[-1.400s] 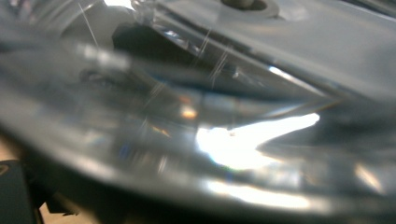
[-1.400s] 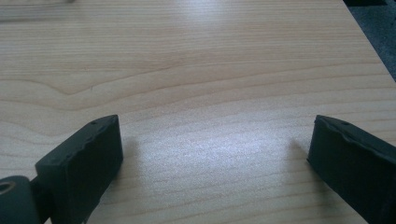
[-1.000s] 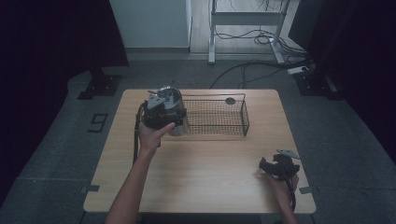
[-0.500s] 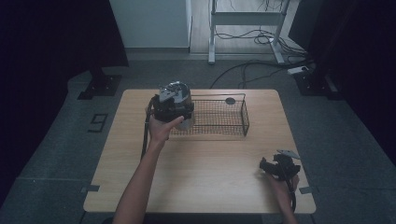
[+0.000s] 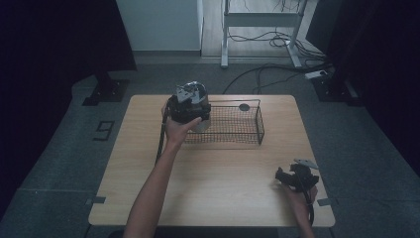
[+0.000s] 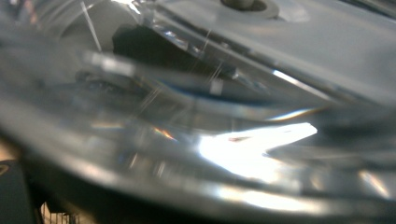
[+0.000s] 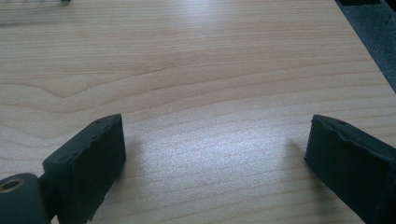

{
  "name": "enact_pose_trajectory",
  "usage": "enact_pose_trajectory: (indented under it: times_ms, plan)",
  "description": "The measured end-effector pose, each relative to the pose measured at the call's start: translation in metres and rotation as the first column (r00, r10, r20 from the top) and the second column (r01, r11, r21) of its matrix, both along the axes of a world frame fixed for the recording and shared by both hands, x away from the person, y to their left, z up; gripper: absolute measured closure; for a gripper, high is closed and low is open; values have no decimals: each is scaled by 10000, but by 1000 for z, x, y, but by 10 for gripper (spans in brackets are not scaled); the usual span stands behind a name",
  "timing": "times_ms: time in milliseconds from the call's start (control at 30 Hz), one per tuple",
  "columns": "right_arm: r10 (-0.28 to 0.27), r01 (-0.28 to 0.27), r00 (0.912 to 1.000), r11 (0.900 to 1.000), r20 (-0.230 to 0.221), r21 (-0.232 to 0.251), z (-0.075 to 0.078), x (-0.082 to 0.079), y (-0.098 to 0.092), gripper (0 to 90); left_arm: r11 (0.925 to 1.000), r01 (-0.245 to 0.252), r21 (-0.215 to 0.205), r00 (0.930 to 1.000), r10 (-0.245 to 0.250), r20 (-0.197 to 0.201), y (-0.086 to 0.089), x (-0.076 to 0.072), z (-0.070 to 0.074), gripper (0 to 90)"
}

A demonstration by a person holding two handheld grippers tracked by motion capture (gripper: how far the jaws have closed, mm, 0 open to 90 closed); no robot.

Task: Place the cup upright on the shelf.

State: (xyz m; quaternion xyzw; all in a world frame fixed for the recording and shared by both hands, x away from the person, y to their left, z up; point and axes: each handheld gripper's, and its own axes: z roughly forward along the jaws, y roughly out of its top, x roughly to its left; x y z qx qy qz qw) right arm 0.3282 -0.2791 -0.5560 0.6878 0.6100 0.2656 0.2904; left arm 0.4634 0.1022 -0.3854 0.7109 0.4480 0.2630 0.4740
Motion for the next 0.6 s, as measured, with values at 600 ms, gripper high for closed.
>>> enact_pose_trajectory:
  times_ms: [600]
  plan:
    - [0,0,10000,10000,11,4,0,0,0,51,9984,-427,374,9984,440,-361,-1,31,-24,39]
